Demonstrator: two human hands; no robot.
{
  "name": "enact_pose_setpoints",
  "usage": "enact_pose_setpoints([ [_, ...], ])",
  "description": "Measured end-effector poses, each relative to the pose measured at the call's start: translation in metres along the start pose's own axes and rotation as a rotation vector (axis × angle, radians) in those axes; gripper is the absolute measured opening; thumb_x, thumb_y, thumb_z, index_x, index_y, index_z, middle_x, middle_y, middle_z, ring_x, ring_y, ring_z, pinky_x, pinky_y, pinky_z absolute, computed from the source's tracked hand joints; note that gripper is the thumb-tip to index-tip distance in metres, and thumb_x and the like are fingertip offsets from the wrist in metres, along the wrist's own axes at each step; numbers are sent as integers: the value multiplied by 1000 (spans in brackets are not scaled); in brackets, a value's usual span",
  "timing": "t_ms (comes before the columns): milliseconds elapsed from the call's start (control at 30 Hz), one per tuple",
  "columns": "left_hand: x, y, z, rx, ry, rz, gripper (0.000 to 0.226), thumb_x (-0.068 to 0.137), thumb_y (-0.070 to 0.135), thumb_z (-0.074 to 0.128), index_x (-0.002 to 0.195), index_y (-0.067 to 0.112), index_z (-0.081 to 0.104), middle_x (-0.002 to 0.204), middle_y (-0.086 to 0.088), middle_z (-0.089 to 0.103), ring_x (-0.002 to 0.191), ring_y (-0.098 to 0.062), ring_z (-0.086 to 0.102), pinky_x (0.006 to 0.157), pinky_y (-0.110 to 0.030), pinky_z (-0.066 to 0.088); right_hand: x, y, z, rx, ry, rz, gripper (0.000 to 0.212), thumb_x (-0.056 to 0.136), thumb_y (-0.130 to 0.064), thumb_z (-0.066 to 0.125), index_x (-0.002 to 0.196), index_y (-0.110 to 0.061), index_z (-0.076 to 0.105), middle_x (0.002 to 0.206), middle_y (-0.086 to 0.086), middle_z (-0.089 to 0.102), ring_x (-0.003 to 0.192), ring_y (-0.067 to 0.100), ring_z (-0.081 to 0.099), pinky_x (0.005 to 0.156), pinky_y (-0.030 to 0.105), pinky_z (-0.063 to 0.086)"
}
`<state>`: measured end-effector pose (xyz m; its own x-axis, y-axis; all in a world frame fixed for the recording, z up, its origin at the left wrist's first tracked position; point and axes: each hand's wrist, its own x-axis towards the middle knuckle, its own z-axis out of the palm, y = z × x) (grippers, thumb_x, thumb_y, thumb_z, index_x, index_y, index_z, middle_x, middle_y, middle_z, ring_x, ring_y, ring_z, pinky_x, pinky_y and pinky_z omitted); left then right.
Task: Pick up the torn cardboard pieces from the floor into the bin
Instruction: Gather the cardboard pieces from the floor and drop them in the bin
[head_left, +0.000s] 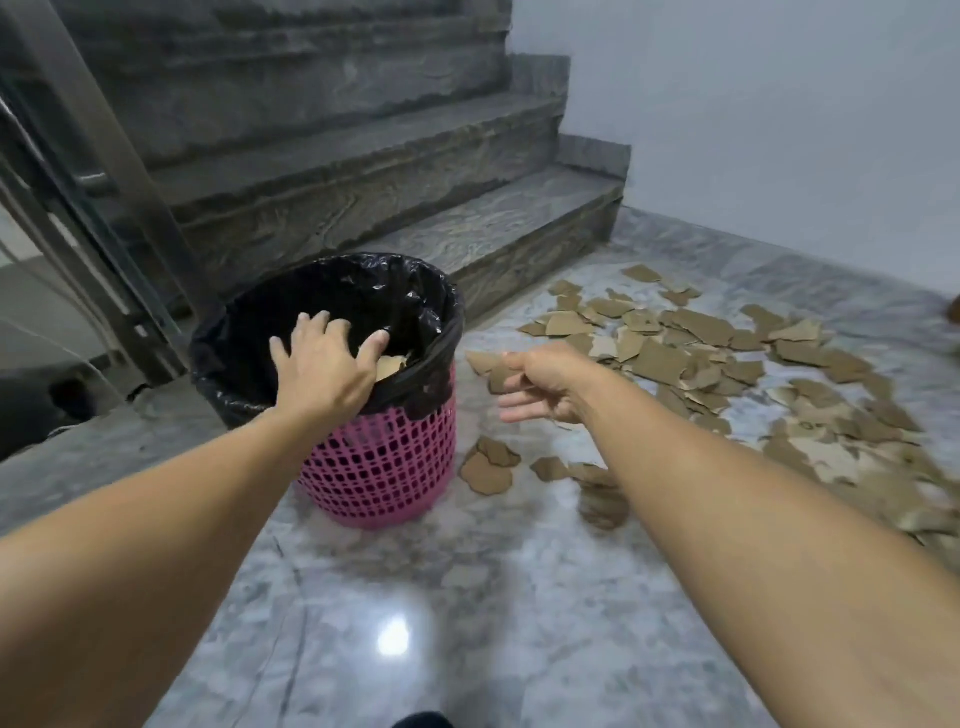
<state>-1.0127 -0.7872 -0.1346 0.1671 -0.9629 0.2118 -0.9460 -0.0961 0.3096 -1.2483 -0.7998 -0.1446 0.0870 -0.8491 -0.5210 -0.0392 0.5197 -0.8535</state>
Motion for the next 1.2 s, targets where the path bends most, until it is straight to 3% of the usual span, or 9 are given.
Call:
enact_pose_setpoints([
  [67,4,27,7,2,23,133,61,97,54,36,135,7,51,150,-10,40,146,-26,21,120,-53,9,-2,5,-24,-26,44,11,42,100,-20,56,135,1,49,116,21,57,113,40,63,84,48,57],
  [200,2,86,34,75,45,460,54,97,50,40,128,8,55,145,-10,44,146,-27,22,121,-49,7,0,25,-75,-113,129,51,39,100,-21,56,133,-2,52,92,11,54,88,29,65,64,43,63],
  [367,-6,118,92,190,-117,745,60,95,55,41,133,10,51,140,-10,48,140,-28,31,119,-42,13,20,65,-119,-258,244,96,38,96,-21,62,129,-6,50,97,11,59,74,22,64,56,36,61],
  [500,-2,112,155,258,-419,618,64,90,53,54,138,13,44,141,-10,44,130,-29,38,111,-42,30,41,105,-135,-475,226,105,29,89,-15,71,114,-6,57,100,15,58,84,27,62,59,32,50],
  [667,3,88,223,209,-642,370,64,79,40,70,134,24,42,141,-6,37,123,-32,44,97,-44,44,80,149,-137,-946,121,78,78,72,-21,85,141,-16,48,135,11,54,115,29,56,88,32,50],
  [867,17,64,284,160,-778,272,69,79,27,69,133,40,28,160,-4,2,139,-32,23,102,-53,40,109,190,-136,-1307,-62,87,126,63,-36,89,156,-37,3,165,-1,-7,152,33,1,117,49,25],
  [1000,18,62,302,254,-796,283,87,74,31,78,143,35,26,160,-10,-10,143,-40,8,108,-53,33,119,199,-136,-1470,7,5,115,61,-49,85,151,-42,14,160,0,13,143,34,20,107,52,36],
  [1100,25,65,302,193,-763,282,74,72,25,79,134,32,40,148,-5,18,133,-37,25,99,-49,40,127,195,-137,-1447,87,-66,85,76,-43,77,146,-36,30,145,3,36,126,31,37,99,45,44],
  [1200,33,70,300,197,-789,267,88,55,27,88,128,30,40,135,-4,25,125,-32,26,91,-46,39,135,188,-135,-1428,187,-96,55,90,-34,63,139,-27,38,131,5,45,114,30,46,85,39,47],
])
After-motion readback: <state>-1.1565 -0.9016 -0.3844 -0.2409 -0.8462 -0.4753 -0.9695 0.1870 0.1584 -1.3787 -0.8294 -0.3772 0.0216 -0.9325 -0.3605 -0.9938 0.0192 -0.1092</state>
